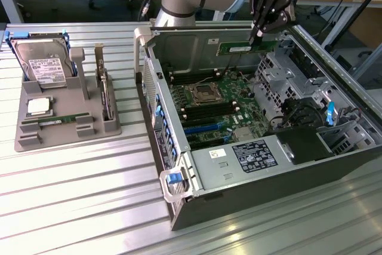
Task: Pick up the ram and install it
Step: 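Insert the ram into the slot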
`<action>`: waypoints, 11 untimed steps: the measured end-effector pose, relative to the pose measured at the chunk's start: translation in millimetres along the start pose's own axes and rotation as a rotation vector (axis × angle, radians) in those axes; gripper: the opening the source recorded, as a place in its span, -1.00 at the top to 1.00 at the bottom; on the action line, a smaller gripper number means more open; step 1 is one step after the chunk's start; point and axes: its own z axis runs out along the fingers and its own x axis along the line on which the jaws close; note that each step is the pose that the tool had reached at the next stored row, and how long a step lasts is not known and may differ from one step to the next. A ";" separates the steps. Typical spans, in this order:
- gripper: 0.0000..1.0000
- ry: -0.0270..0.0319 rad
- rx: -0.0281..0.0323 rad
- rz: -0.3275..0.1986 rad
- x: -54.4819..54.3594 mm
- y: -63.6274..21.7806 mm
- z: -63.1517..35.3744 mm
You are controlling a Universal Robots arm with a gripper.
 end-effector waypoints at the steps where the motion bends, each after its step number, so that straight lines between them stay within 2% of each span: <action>1: 0.76 -0.0006 0.0001 0.013 0.0 -0.3 1.8; 9: 0.76 -0.0009 0.0001 0.017 0.2 -8.1 13.0; 11: 0.76 -0.0008 -0.0001 0.017 0.3 -13.1 16.5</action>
